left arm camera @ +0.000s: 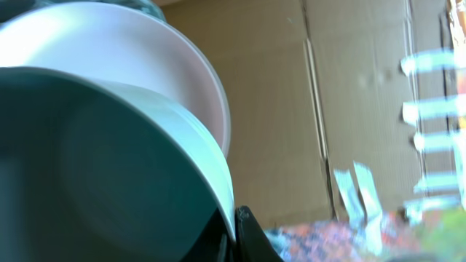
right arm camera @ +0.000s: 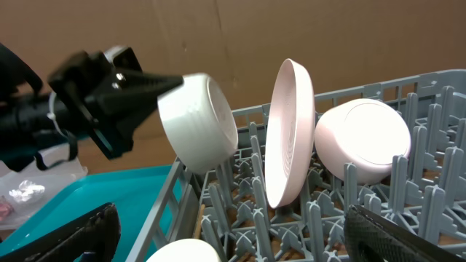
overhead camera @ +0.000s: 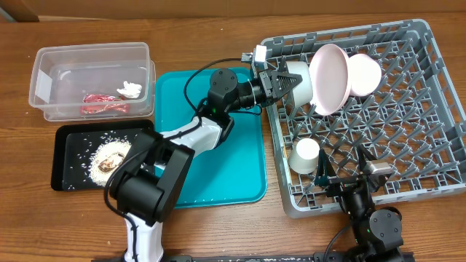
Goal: Sort waste into correct bins and load items into the dishwasher
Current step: 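Carry the empty bowl to the dish rack and set it in the back slots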
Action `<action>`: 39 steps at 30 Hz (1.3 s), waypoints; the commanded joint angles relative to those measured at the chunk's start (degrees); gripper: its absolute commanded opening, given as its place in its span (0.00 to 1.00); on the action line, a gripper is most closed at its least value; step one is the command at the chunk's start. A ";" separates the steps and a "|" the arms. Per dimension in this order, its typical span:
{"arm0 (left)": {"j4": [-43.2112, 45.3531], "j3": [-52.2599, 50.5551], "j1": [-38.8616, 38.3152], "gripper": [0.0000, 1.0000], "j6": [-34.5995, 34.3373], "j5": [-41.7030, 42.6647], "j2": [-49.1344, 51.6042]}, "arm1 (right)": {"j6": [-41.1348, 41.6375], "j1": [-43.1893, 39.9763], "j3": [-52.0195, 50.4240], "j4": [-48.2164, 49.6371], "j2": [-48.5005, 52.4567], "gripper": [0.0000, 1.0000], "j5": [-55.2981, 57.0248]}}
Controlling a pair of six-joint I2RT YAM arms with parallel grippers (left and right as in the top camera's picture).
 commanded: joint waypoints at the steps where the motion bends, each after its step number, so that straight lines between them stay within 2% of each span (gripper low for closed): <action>1: 0.42 0.26 0.00 0.10 -2.78 -3.78 2.71 | -0.02 0.33 -0.61 0.39 -0.57 1.00 -0.04; 5: 1.31 0.28 0.00 0.09 -4.31 -3.89 4.02 | -0.02 0.33 -0.61 0.39 -0.57 1.00 -0.04; 7: 2.47 0.28 -0.24 0.05 -4.94 -3.28 4.00 | -0.02 0.33 -0.61 0.39 -0.57 1.00 -0.04; 11: 13.70 0.37 -0.07 0.04 -6.60 -3.58 3.98 | -0.02 0.33 -0.61 0.39 -0.57 1.00 -0.04; 13: 16.41 0.85 0.33 0.04 -7.28 -4.20 3.98 | -0.02 0.33 -0.61 0.39 -0.57 1.00 -0.04; 18: 10.93 1.49 0.28 0.04 -6.08 -3.28 3.98 | -0.02 0.33 -0.61 0.39 -0.57 1.00 -0.04; 24: 3.13 1.49 -0.66 0.04 1.11 -1.79 3.98 | -0.02 0.33 -0.61 0.39 -0.57 1.00 -0.04; 27: 3.30 1.51 -0.63 0.04 1.90 -0.98 3.98 | -0.02 0.33 -0.61 0.39 -0.57 1.00 -0.04; 32: 8.39 1.51 -0.81 0.04 1.11 -0.98 3.98 | -0.02 0.33 -0.61 0.39 -0.57 1.00 -0.04; 39: 7.32 1.51 -1.77 0.04 2.67 -1.18 4.00 | -0.02 0.33 -0.61 0.39 -0.57 1.00 -0.04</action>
